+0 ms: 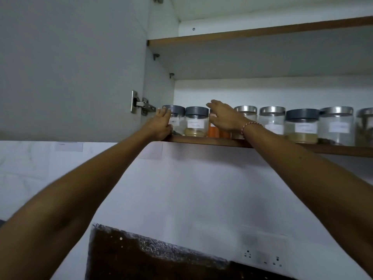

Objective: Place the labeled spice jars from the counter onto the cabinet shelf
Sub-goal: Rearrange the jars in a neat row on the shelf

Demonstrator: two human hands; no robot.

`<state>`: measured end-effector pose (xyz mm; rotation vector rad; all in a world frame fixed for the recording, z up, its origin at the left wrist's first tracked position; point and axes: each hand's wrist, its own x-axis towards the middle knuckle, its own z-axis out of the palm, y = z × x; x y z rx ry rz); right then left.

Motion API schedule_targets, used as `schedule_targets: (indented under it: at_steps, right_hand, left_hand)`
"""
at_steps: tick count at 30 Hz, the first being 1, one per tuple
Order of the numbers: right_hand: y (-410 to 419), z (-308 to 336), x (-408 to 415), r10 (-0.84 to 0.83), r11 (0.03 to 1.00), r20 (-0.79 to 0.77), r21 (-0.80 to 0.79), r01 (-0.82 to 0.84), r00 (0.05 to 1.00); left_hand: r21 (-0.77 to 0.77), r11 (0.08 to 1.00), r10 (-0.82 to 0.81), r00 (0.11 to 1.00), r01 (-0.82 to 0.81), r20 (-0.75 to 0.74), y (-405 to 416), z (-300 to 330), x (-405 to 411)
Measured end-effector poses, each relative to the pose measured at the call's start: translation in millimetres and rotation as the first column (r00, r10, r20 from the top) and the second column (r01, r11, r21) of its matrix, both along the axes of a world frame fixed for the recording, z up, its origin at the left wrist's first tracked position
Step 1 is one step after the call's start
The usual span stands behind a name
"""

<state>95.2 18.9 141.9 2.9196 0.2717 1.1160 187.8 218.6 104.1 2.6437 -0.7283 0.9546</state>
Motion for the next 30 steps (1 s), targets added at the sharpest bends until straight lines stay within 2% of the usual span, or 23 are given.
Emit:
schedule_targets:
  at_steps: [3, 8, 11, 14, 19, 25, 30]
  right_hand:
    - [14, 11, 26, -0.058, 0.997, 0.010, -0.051, 0.058, 0.998]
    - [25, 22, 55, -0.134, 0.978, 0.084, -0.149, 0.145, 0.987]
    - [25, 28, 71, -0.195, 0.956, 0.090, -0.205, 0.210, 0.977]
    - [24, 34, 81, -0.238, 0.951, 0.025, -0.197, 0.239, 0.971]
    - [24, 37, 100, -0.286, 0.940, -0.015, -0.198, 0.278, 0.958]
    - [24, 36, 127, -0.355, 0.909, -0.028, -0.245, 0.338, 0.934]
    - [24, 34, 152, -0.399, 0.889, -0.033, -0.258, 0.378, 0.916]
  left_hand:
    - [-0.027, 0.996, -0.080, 0.996, 0.081, 0.032, 2, 12, 20]
    - [-0.017, 0.994, -0.108, 0.991, 0.110, 0.074, -10, 46, 39]
    - [0.002, 0.998, -0.066, 0.998, 0.066, -0.005, -14, 63, 47]
    - [0.037, 0.998, -0.057, 0.996, 0.060, -0.072, -19, 75, 56]
    - [-0.002, 0.997, -0.072, 0.987, 0.073, -0.144, -29, 82, 76]
    - [-0.025, 0.998, -0.065, 0.985, 0.062, -0.159, -41, 79, 94]
    - [0.044, 0.998, -0.028, 0.985, 0.036, -0.168, -48, 82, 107]
